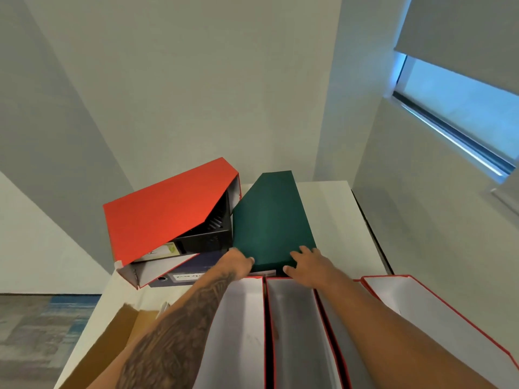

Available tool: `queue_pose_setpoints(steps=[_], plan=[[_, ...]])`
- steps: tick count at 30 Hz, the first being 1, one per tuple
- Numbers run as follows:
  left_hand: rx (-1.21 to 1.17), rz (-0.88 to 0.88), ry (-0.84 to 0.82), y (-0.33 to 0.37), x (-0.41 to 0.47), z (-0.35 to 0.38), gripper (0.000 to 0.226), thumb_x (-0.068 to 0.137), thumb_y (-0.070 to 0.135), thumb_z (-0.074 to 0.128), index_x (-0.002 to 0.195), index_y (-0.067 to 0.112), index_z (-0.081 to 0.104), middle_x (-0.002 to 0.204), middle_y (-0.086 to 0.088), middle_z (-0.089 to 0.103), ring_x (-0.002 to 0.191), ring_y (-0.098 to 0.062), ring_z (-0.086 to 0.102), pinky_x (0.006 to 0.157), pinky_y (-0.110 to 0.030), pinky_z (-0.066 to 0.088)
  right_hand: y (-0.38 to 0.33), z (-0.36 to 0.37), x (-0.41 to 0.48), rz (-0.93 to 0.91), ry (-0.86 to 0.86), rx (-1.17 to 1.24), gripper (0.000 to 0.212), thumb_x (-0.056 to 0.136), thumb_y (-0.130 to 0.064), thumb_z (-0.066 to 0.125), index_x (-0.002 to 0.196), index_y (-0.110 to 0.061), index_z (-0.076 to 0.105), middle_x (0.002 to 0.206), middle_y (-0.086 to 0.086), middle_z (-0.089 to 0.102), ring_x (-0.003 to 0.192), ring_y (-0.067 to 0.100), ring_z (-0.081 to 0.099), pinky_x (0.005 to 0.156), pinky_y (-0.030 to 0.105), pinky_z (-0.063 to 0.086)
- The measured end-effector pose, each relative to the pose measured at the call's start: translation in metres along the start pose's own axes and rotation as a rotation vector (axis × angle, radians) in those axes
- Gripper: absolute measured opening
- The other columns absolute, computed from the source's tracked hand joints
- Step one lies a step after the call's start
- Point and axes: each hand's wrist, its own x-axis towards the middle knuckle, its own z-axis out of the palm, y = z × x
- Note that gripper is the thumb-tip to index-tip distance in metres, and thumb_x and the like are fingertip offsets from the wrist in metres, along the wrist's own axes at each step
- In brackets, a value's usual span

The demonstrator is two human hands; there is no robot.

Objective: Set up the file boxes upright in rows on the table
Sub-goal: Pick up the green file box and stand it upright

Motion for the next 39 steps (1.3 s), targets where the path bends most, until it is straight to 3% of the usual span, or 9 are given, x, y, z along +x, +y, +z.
queue_pose_setpoints(steps=[7,13,16,21,23,26,30,33,39], plan=[[-0.371,-0.087,-0.014,0.021,0.007,0.021,0.034,0.096,0.019,0.065,0.121,-0.004,0.062,0.112,-0.009,0.067,0.101,-0.027,0.066,0.087,-0.030,0.052,0.017,0.004,0.004,0.112,0.076,-0.010,0.077,0.095,-0.068,0.043,0.155,-0.022,0.031,0.160,0.016,0.030,0.143,0.043,0.033,0.112,0.054,0.037],[-0.657,-0.020,-0.021,0.065,-0.002,0.032,0.040,0.097,0.035,0.059,0.119,0.002,0.065,0.112,-0.010,0.072,0.095,-0.025,0.069,0.080,-0.033,0.054,0.017,-0.011,-0.001,0.182,0.201,0.262,0.088,0.087,-0.082,0.037,0.141,-0.014,0.051,0.145,0.013,0.050,0.131,0.034,0.048,0.107,0.052,0.046],[-0.701,0.043,-0.047,0.103,-0.017,0.031,0.037,0.101,0.040,0.052,0.114,0.007,0.063,0.105,-0.007,0.070,0.083,-0.017,0.067,0.062,-0.026,0.052,0.005,-0.022,-0.007,0.118,0.296,0.367,0.082,0.084,-0.081,0.044,0.137,-0.018,0.049,0.133,0.007,0.056,0.120,0.029,0.054,0.101,0.050,0.051],[-0.621,0.251,-0.099,0.136,-0.035,0.039,0.036,0.101,0.036,0.053,0.106,0.005,0.069,0.106,-0.011,0.071,0.086,-0.015,0.063,0.075,-0.023,0.053,0.019,-0.044,-0.012,0.178,0.409,0.422,0.060,0.094,-0.070,0.034,0.117,-0.018,0.055,0.111,0.008,0.064,0.097,0.027,0.063,0.088,0.049,0.056],[-0.448,0.381,0.104,0.133,-0.036,0.042,0.020,0.100,0.025,0.056,0.111,0.014,0.068,0.116,-0.001,0.067,0.104,-0.013,0.061,0.091,-0.025,0.052,0.028,-0.050,-0.016,0.205,0.470,0.456,0.056,0.099,-0.066,0.025,0.106,-0.021,0.057,0.099,0.006,0.065,0.088,0.023,0.064,0.083,0.048,0.057],[-0.337,0.369,0.306,0.124,-0.033,0.049,0.047,0.099,0.025,0.059,0.143,0.017,0.049,0.150,-0.001,0.045,0.138,-0.021,0.043,0.113,-0.036,0.038,0.045,-0.059,-0.024,0.232,0.510,0.568,0.044,0.106,-0.054,0.027,0.100,-0.024,0.058,0.086,0.001,0.064,0.079,0.016,0.064,0.079,0.042,0.059],[-0.489,0.152,-0.065,0.120,-0.026,0.067,0.058,0.101,0.028,0.055,0.153,0.015,0.034,0.152,-0.010,0.046,0.133,-0.033,0.050,0.109,-0.047,0.045,0.072,-0.069,-0.032,0.219,0.442,0.615,0.046,0.108,-0.050,0.021,0.110,-0.021,0.057,0.092,0.001,0.063,0.088,0.016,0.063,0.078,0.035,0.052],[-0.516,0.148,-0.161,0.132,-0.034,0.080,0.051,0.103,0.028,0.052,0.150,0.018,0.036,0.144,-0.009,0.054,0.114,-0.034,0.064,0.090,-0.046,0.056,0.090,-0.071,-0.036,0.232,0.453,0.623,0.044,0.109,-0.047,0.022,0.109,-0.021,0.057,0.097,0.004,0.062,0.093,0.019,0.063,0.080,0.035,0.052],[-0.567,0.192,-0.264,0.162,-0.045,0.106,0.042,0.105,0.030,0.049,0.145,0.025,0.039,0.142,-0.007,0.056,0.118,-0.037,0.061,0.089,-0.050,0.056,0.132,-0.070,-0.047,0.326,0.504,0.740,0.040,0.109,-0.042,0.026,0.112,-0.017,0.056,0.104,0.007,0.062,0.097,0.021,0.060,0.084,0.035,0.050]])
